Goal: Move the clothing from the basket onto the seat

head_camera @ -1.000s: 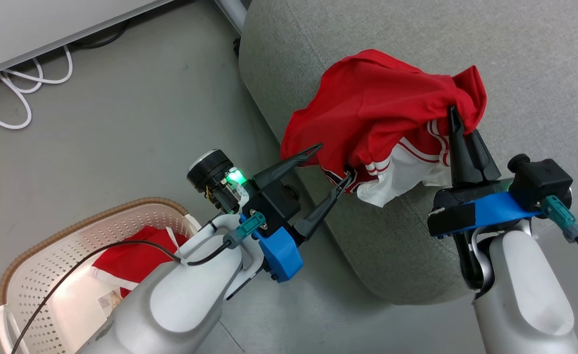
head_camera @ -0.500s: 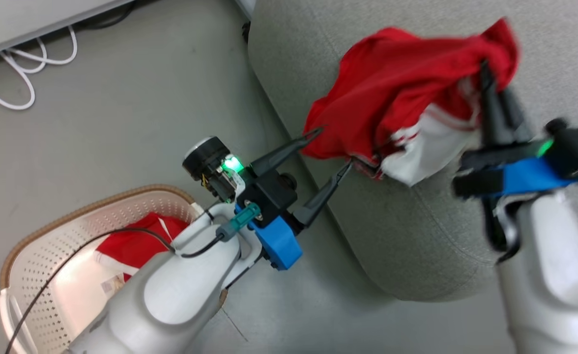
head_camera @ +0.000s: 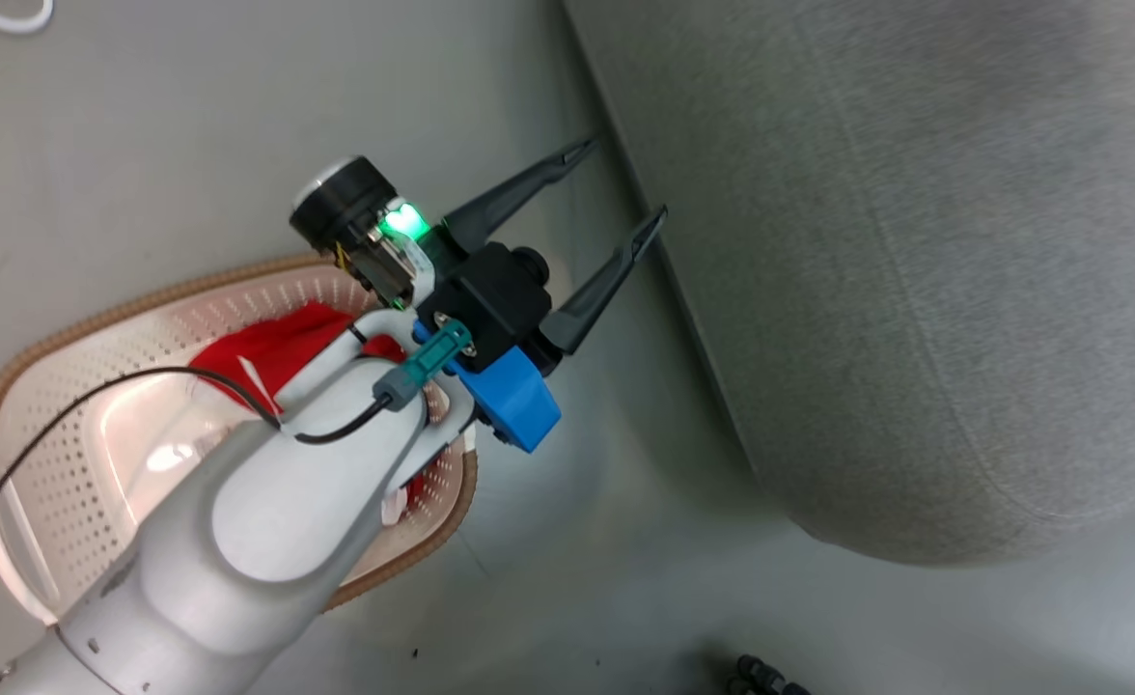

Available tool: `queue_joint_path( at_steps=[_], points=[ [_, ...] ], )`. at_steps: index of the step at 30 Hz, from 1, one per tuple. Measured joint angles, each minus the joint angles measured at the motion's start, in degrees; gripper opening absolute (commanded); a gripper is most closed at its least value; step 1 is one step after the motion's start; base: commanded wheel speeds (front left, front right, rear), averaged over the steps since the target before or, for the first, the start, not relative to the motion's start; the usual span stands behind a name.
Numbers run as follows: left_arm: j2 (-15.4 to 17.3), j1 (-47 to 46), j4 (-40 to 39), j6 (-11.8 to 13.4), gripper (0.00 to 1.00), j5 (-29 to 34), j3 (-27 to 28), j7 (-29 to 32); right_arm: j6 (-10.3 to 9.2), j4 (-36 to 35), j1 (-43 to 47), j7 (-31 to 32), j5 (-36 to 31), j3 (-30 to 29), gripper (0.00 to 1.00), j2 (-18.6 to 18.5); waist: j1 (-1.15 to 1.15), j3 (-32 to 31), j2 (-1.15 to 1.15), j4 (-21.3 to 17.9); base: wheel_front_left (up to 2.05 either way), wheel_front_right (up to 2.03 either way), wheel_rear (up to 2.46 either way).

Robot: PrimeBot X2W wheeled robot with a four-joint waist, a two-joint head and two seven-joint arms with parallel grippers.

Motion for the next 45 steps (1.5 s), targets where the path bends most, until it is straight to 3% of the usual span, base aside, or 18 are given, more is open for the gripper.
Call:
queue_joint_path(
  at_steps=[5,10,17,27,28,29,34,40,45],
  points=[
    [1.5,-1.8,-2.7,0.1,1.00,0.5,0.3,1.5,0.00,1.7,-2.9,0.0,-0.1,-3.4,0.00,-3.7,0.00,4.5,0.00,1.2,0.00,0.00,0.00],
    [2.5,-3.0,-4.9,0.3,1.00,1.0,0.4,2.8,0.00,8.6,-3.4,0.0,-0.1,-6.2,0.00,-5.5,0.00,8.4,0.00,2.3,0.00,0.00,0.00],
    [3.6,-3.2,-6.1,0.6,1.00,1.0,0.2,3.8,0.00,17.1,-3.1,0.0,-0.4,-6.4,0.00,-4.0,0.01,11.5,0.00,2.3,0.00,0.00,0.00],
    [3.7,-3.2,-6.2,0.8,1.00,0.4,-0.3,4.0,0.00,26.4,-0.4,0.0,1.0,-4.5,0.00,-1.8,0.00,11.0,0.00,2.2,0.00,0.00,0.00],
    [3.7,-3.2,-6.2,0.8,1.00,0.4,-0.3,3.9,0.00,26.6,-0.3,0.0,1.1,-4.7,0.43,-1.6,0.00,10.8,0.00,2.3,0.00,0.00,0.00],
    [3.7,-3.2,-6.1,0.8,1.00,0.4,-0.3,3.5,0.01,26.5,-0.3,0.0,1.4,-5.1,1.00,-1.5,0.00,10.6,0.00,2.3,0.00,0.00,0.00],
    [3.1,-2.9,-5.1,1.4,1.00,-0.3,-0.3,1.8,0.00,23.3,2.3,0.0,1.3,-7.8,1.00,-1.3,0.00,8.4,0.00,2.7,0.00,0.00,0.00],
    [1.6,-0.6,-2.8,2.5,1.00,-2.0,0.1,-1.2,0.00,13.3,7.7,0.0,-0.6,-10.6,1.00,0.6,0.00,3.6,0.00,3.3,0.00,0.00,0.00],
    [0.9,1.9,-0.9,4.1,1.00,-4.0,2.2,-3.1,0.00,5.8,11.4,0.0,-2.0,-6.4,1.00,1.8,-0.01,-1.7,0.00,4.2,0.00,0.00,0.00]
  ],
)
